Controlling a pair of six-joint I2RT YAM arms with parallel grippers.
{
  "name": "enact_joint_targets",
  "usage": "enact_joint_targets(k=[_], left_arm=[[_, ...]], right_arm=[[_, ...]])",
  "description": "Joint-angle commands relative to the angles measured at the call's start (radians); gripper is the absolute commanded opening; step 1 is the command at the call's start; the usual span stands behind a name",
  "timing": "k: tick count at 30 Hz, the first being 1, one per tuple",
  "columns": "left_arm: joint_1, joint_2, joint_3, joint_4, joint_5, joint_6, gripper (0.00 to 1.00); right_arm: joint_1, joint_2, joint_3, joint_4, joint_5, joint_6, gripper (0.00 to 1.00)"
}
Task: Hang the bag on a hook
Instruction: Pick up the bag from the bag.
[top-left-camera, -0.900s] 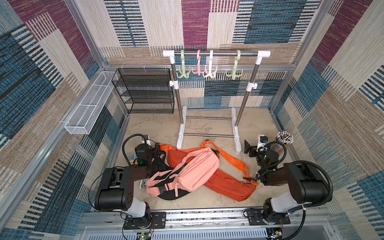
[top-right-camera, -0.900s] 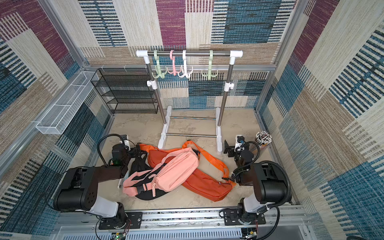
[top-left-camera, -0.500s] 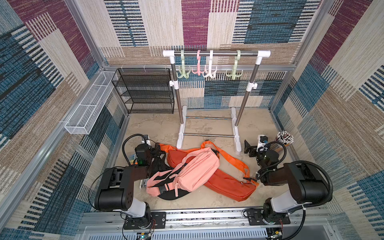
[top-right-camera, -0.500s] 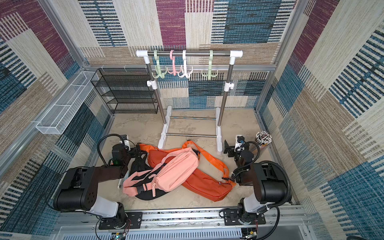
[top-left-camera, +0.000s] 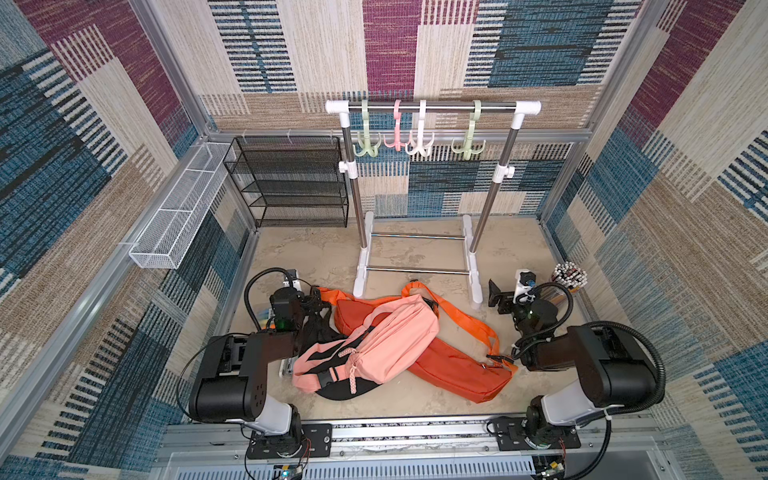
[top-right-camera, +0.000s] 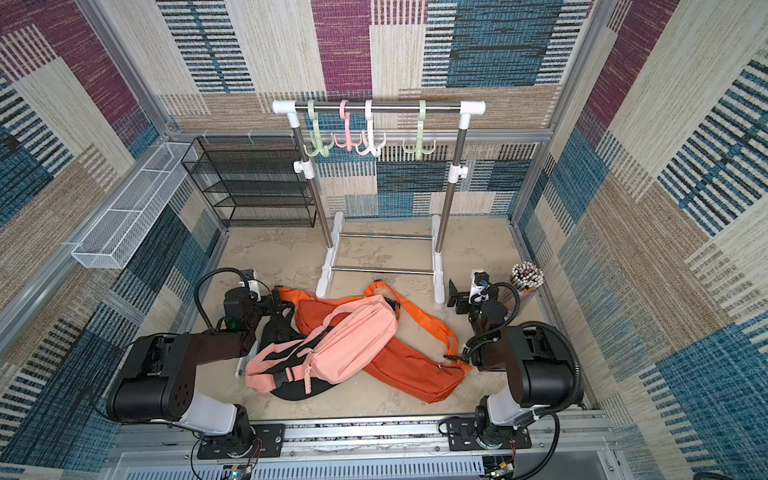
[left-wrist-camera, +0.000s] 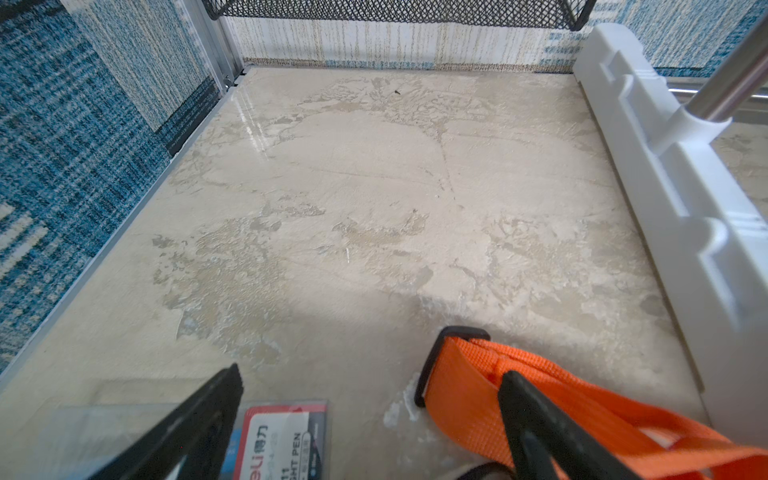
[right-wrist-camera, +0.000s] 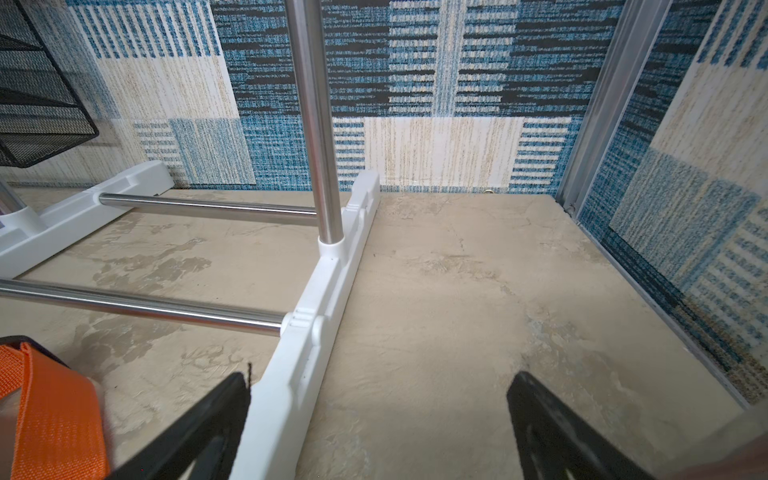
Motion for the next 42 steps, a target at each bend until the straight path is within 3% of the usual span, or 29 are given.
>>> enact_joint_targets(k=[1, 6, 9, 12, 15, 16, 18, 20, 22, 26, 32, 38, 42], left_arm=[[0.001, -0.002, 0.003, 0.038, -0.011, -0.018, 0.99], [0.001, -0.02, -0.004, 0.05, -0.038, -0.025, 0.99], [0.001, -0.118, 0.022, -0.092, -0.095, -0.052, 0.99], [0.001, -0.273, 0.017, -0.244, -0.149, -0.11, 0.98], [0.001, -0.451, -0.049, -0.262, -0.191, -0.241, 0.99], [0.001, -0.499, -0.064, -0.271, -0.187, -0.273, 0.99], [0.003, -0.596, -0.074, -0.325, -0.158, -0.312, 0.99], [0.004, -0.666, -0.045, -0.418, -0.101, -0.335, 0.99], [0.006, -0.712, -0.029, -0.457, -0.055, -0.388, 0.99], [0.01, -0.772, -0.015, -0.444, 0.066, -0.442, 1.0], [0.017, -0.737, 0.116, -0.607, 0.12, -0.431, 0.94], [0.027, -0.693, 0.182, -0.694, 0.226, -0.423, 0.91], [0.03, -0.659, 0.222, -0.726, 0.292, -0.421, 0.89]], right_arm=[[0.0, -0.002, 0.004, 0.061, -0.01, 0.012, 1.0], [0.0, -0.031, 0.018, 0.019, 0.041, 0.033, 1.0], [0.0, -0.155, 0.145, -0.291, 0.14, 0.075, 1.0], [0.0, -0.305, 0.269, -0.577, 0.11, 0.226, 1.0], [0.0, -0.43, 0.26, -0.672, 0.173, 0.549, 1.0], [0.0, -0.463, 0.254, -0.728, 0.182, 0.591, 1.0], [0.0, -0.513, 0.203, -0.71, 0.13, 0.539, 0.98], [0.0, -0.544, 0.202, -0.727, -0.007, 0.471, 0.95], [0.006, -0.558, 0.238, -0.804, -0.108, 0.453, 0.94], [0.062, -0.545, 0.341, -1.023, -0.177, 0.373, 1.0], [0.297, -0.571, 0.44, -1.165, -0.184, 0.238, 0.96], [0.657, -0.403, 0.602, -1.315, -0.09, 0.033, 0.89], [0.799, -0.274, 0.666, -1.39, -0.078, -0.051, 0.86]])
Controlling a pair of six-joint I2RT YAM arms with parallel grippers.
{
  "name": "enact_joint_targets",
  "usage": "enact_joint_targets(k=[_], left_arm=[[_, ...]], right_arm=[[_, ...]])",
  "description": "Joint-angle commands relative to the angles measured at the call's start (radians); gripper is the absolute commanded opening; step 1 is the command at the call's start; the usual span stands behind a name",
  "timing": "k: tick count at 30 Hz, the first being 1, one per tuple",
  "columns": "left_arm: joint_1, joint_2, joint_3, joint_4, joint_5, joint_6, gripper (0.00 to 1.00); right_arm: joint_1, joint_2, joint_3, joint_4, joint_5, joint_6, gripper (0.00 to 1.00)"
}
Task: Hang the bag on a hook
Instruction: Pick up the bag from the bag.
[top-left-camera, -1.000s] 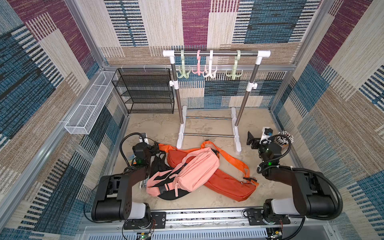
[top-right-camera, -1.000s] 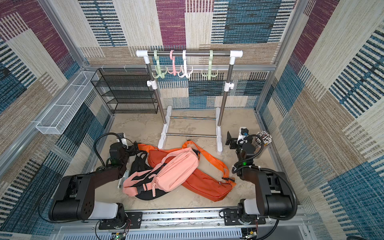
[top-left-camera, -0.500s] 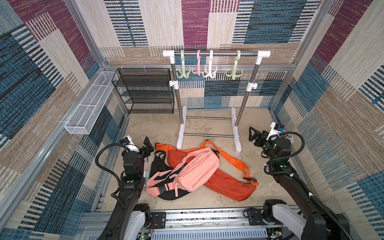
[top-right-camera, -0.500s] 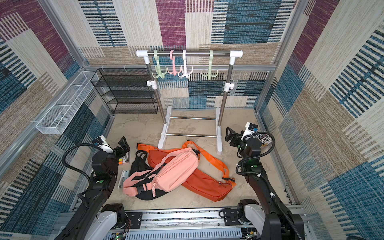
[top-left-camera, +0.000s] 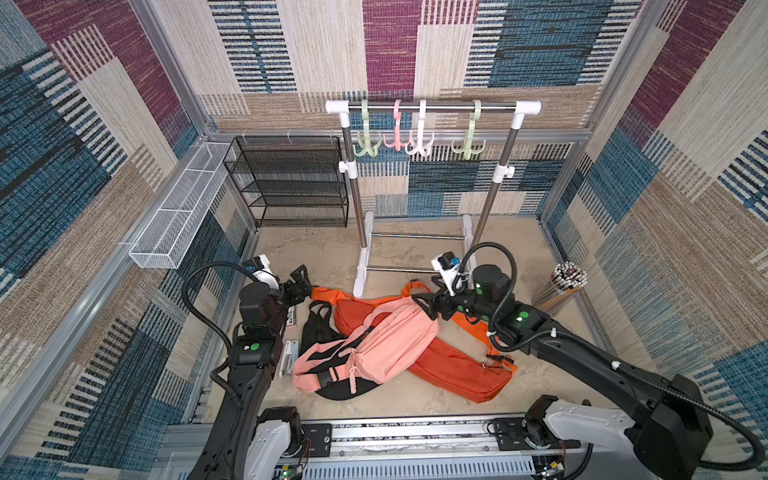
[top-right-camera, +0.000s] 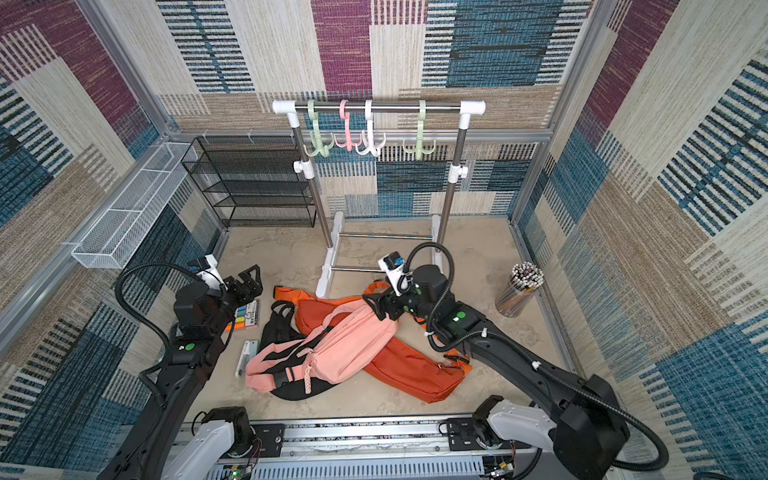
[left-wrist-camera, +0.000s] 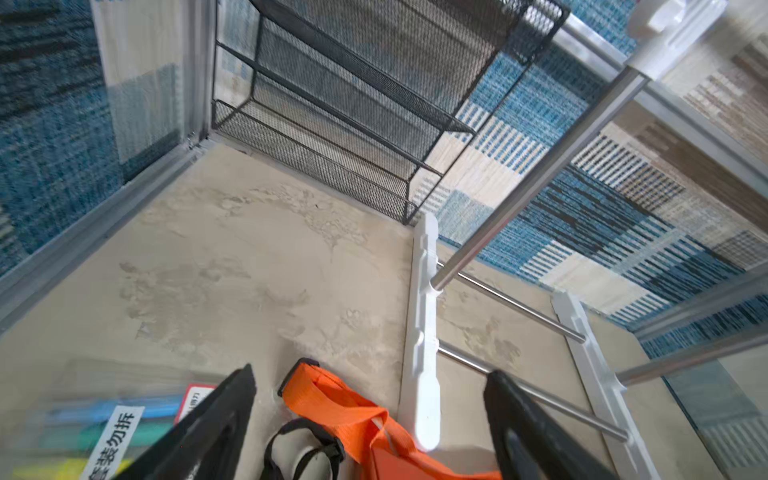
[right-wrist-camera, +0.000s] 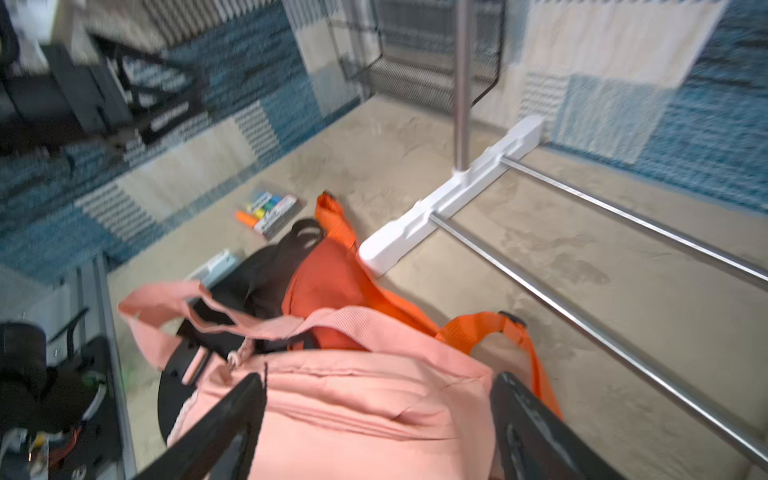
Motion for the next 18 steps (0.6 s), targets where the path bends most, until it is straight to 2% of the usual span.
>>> enact_joint_targets(k=[1, 6, 18], left_arm=[[0.004, 0.015, 0.021, -0.04, 0.086, -0.007, 0.89], [0.01, 0.009, 0.025, -0.034, 0.115, -0.014, 0.89], [0.021, 0.02, 0.008, -0.015, 0.163, -0.047, 0.9]], right_arm=[[0.083, 0.067, 0.037, -0.098, 0.027, -0.116, 0.86], [0.139, 0.143, 0.038, -0.054, 0.036, -0.132, 0.84], [0.171, 0.442, 0.213, -0.07, 0.164, -0.188, 0.72]])
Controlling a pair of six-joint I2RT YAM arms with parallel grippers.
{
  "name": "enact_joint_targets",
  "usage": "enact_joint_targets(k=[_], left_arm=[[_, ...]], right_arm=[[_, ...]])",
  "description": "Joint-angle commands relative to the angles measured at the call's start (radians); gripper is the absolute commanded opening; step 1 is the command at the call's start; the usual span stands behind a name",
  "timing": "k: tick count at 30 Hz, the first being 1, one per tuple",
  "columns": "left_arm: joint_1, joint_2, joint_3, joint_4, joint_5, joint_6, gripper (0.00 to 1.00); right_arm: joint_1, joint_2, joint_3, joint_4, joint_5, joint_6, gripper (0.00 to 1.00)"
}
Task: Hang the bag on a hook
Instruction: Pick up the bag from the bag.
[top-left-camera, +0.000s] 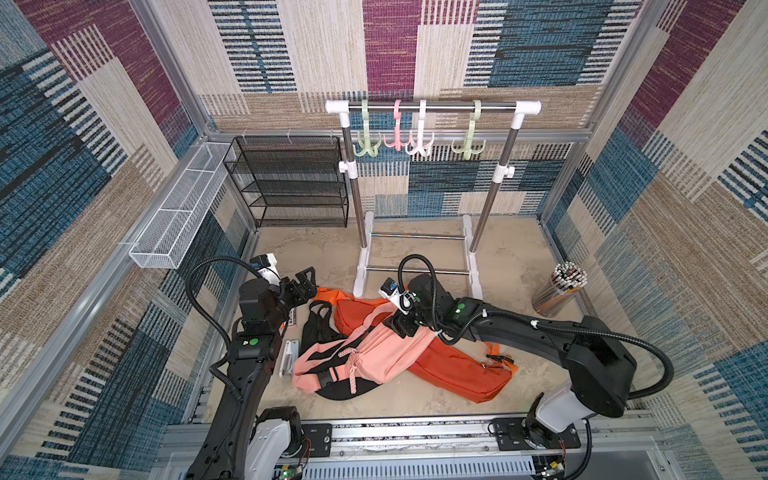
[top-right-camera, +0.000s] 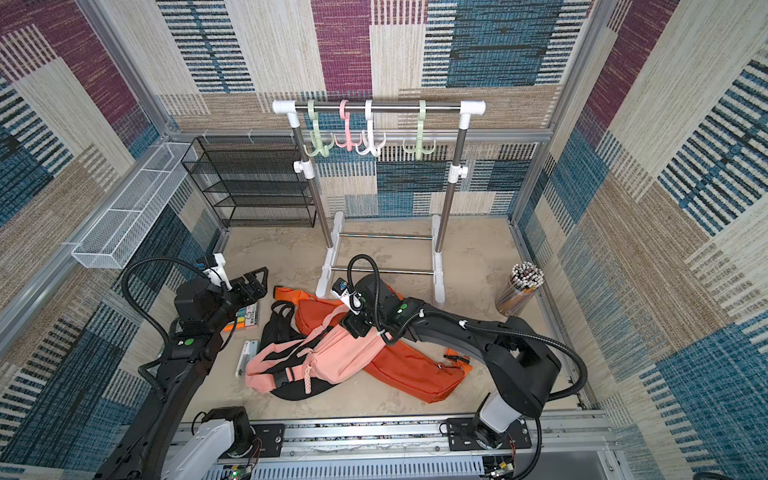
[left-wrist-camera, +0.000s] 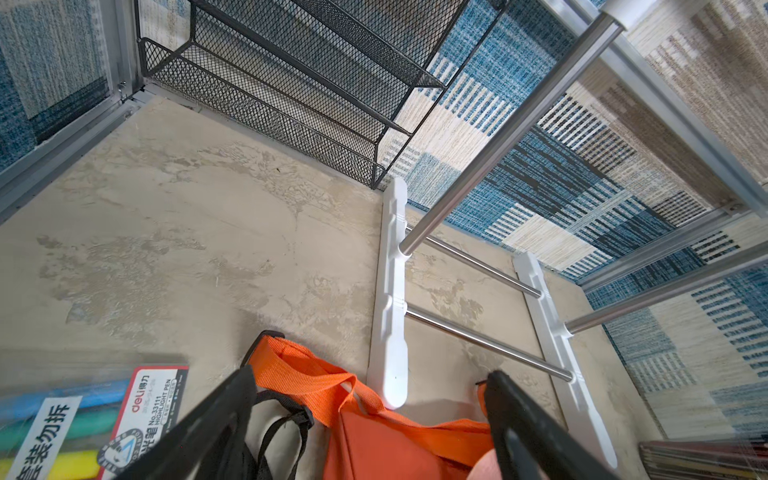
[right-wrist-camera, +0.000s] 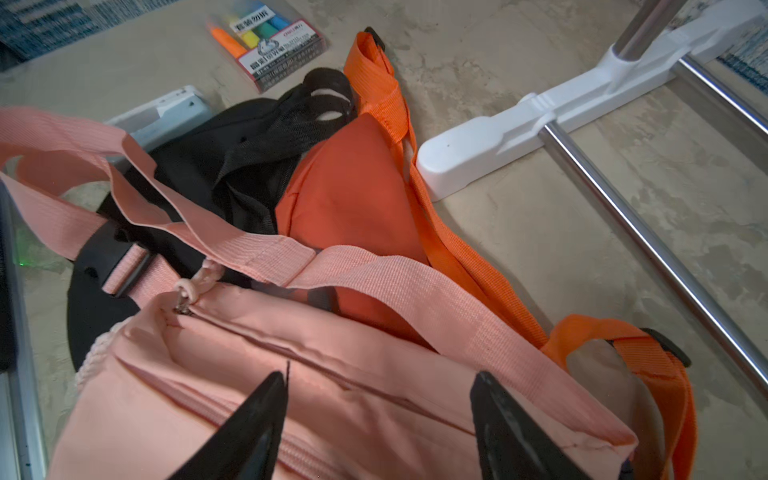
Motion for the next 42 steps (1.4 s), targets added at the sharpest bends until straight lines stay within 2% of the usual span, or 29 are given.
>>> enact_joint_targets(k=[1, 6, 8, 10, 15, 17, 21, 24, 29, 35, 42], left_arm=[[0.004, -0.004, -0.004, 0.016, 0.039, -0.027, 0.9], [0.004, -0.009, -0.01, 0.012, 0.063, -0.035, 0.9], [0.004, -0.013, -0.014, 0.01, 0.069, -0.035, 0.9], [0.005, -0.017, -0.017, 0.007, 0.074, -0.035, 0.9], [0.004, -0.02, -0.022, -0.016, 0.082, -0.022, 0.9], [0.005, -0.021, -0.022, -0.021, 0.111, -0.004, 0.88], [-0.006, -0.008, -0.015, -0.027, 0.213, 0.004, 0.85], [-0.08, 0.008, 0.008, -0.055, 0.26, 0.045, 0.84], [-0.33, 0.054, 0.089, -0.191, 0.149, 0.225, 0.84], [-0.505, 0.082, 0.088, -0.254, 0.022, 0.301, 0.83], [-0.664, 0.106, 0.062, -0.297, -0.321, 0.349, 0.82]], right_arm=[[0.006, 0.053, 0.029, 0.006, 0.056, -0.03, 0.71], [0.007, 0.14, 0.075, 0.027, 0.076, -0.046, 0.68], [0.007, 0.174, 0.102, 0.032, 0.096, -0.045, 0.64], [0.007, 0.203, 0.125, 0.041, 0.103, -0.043, 0.57], [0.008, 0.247, 0.175, 0.056, 0.131, -0.044, 0.26], [0.008, 0.242, 0.181, 0.063, 0.149, -0.046, 0.17], [0.007, 0.207, 0.192, 0.073, 0.237, -0.039, 0.1], [0.007, 0.157, 0.192, 0.079, 0.281, -0.037, 0.08], [0.005, 0.103, 0.23, 0.03, 0.285, -0.024, 0.09], [0.004, 0.082, 0.269, -0.028, 0.276, 0.019, 0.09], [0.002, 0.034, 0.252, -0.022, 0.217, 0.036, 0.1]])
